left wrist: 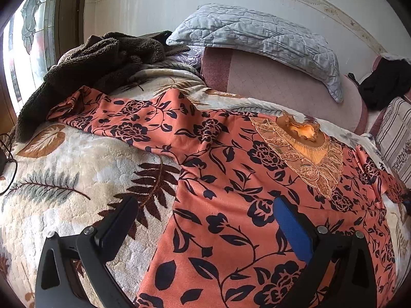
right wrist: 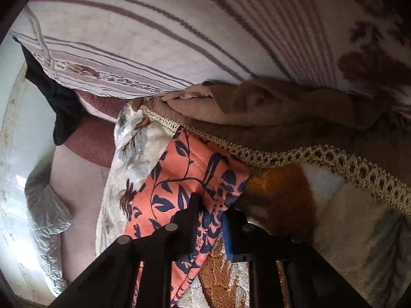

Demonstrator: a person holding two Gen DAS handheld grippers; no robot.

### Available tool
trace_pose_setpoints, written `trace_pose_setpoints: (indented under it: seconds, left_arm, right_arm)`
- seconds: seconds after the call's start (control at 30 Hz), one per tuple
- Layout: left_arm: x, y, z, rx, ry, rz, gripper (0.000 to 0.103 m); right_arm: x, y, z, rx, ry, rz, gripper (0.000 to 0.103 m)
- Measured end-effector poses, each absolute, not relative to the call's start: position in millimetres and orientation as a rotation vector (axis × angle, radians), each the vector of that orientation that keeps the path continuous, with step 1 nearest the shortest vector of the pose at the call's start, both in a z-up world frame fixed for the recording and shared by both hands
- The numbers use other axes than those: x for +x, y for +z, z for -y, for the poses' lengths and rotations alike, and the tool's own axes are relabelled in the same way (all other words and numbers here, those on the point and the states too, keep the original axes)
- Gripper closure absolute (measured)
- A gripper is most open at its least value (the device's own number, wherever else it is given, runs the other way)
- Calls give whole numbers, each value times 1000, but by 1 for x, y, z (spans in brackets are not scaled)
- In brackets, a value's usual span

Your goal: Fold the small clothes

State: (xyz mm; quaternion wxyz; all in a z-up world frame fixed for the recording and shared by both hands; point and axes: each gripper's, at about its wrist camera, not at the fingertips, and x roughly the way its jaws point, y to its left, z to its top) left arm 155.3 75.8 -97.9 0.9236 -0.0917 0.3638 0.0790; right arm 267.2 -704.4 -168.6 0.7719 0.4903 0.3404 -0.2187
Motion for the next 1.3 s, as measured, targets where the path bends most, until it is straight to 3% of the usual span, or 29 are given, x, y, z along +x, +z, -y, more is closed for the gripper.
trace_pose_setpoints:
  seconds: [0.03,0.17,0.33,0.43,0.53,0.63,0.7,0.73,0.77,0.87,1.1,1.3]
  left_arm:
    - [155,-97,-79,-199,164,-748,0]
    - [148,-92,-92,-208,184,-726,0]
    - [135,-79,-112,-247,199,-675,0]
    - [131,-73,-125,-286,210,-655,0]
    - [129,-71,-136,-316,210,-654,0]
    - [128,-71,-146,-345,215,-656,0]
    - [128,-73,-150,-360,215,-666,0]
    - [128,-74,-150,-361,214,-669,0]
    - [129,-75,-150,-358,214,-674,0]
    - [129,-75,-149,-359,204,-675,0]
    - [136,-75,-129,-420,47,-729,0]
    - [209,-61,-85,-557,-110,-838,0]
  right_arm:
    - [272,-155,698,1012,-476,-736,97]
    - [299,-56,630,706,-347,-666,97]
    - [315,80,478,450,-51,-525,97]
    - [309,108,377,392,132,-504,97]
    - [309,82,293,429,277,-553,95]
    - [320,19,228,486,362,-680,91]
    - [327,-33,192,476,411,-787,60]
    - [328,-61,177,472,432,-870,22]
    - [328,-86,166,483,436,-950,16]
    - [308,-119,172,535,446,-987,16]
    - [217,-88,259,650,499,-834,15]
    - [192,-101,309,852,485,-790,14]
